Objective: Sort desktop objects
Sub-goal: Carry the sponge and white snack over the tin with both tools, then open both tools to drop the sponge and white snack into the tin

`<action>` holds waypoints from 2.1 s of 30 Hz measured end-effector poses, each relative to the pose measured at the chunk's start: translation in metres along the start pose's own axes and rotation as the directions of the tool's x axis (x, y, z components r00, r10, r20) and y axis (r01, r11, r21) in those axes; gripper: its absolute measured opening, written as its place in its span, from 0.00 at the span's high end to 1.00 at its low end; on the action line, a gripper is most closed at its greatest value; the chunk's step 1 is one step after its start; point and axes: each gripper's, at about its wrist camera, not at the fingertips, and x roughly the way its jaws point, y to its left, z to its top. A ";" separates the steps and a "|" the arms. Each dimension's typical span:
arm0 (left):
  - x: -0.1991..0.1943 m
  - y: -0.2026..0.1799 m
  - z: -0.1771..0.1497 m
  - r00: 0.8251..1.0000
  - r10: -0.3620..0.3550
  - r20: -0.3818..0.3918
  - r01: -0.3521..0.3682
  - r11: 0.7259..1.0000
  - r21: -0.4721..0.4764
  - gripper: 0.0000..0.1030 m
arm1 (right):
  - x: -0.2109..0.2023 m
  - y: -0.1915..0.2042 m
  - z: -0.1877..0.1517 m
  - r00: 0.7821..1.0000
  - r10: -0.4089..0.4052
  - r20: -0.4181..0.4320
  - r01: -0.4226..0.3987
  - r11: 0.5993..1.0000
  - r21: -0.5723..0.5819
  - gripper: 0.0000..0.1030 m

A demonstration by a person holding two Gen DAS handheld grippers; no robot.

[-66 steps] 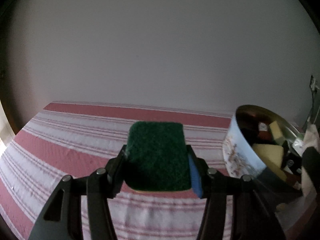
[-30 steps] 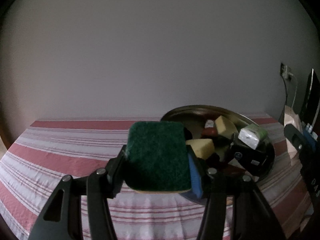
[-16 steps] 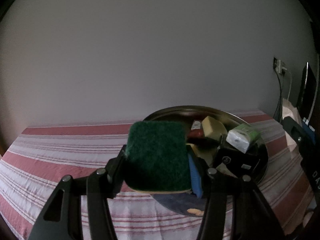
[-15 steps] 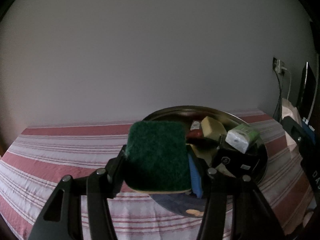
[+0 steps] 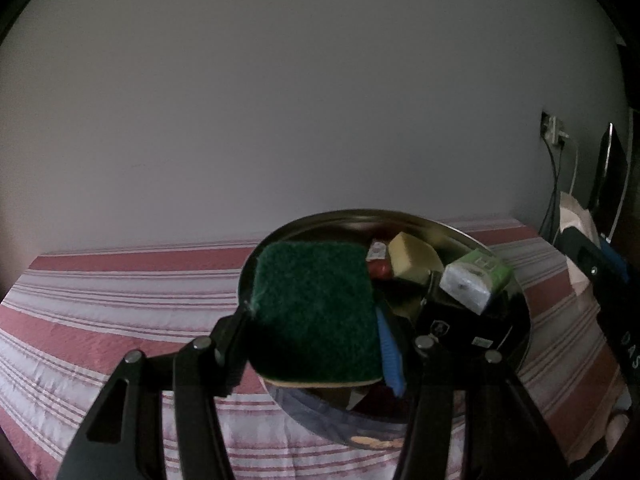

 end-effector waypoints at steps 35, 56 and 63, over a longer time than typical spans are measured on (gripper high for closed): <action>0.039 -0.019 0.025 0.998 -0.035 -0.053 0.032 0.998 -0.051 0.47 | 0.099 0.004 0.042 0.979 0.170 -0.110 -0.166 0.985 0.044 0.61; 0.060 -0.031 0.017 0.990 -0.049 -0.131 0.043 0.998 -0.048 0.47 | 0.177 0.050 0.055 0.830 0.288 -0.477 -0.333 0.943 -0.010 0.61; 0.063 -0.034 0.016 0.986 -0.058 -0.159 0.053 0.998 -0.030 0.42 | 0.170 0.061 0.045 0.822 0.212 -0.529 -0.255 0.967 -0.009 0.30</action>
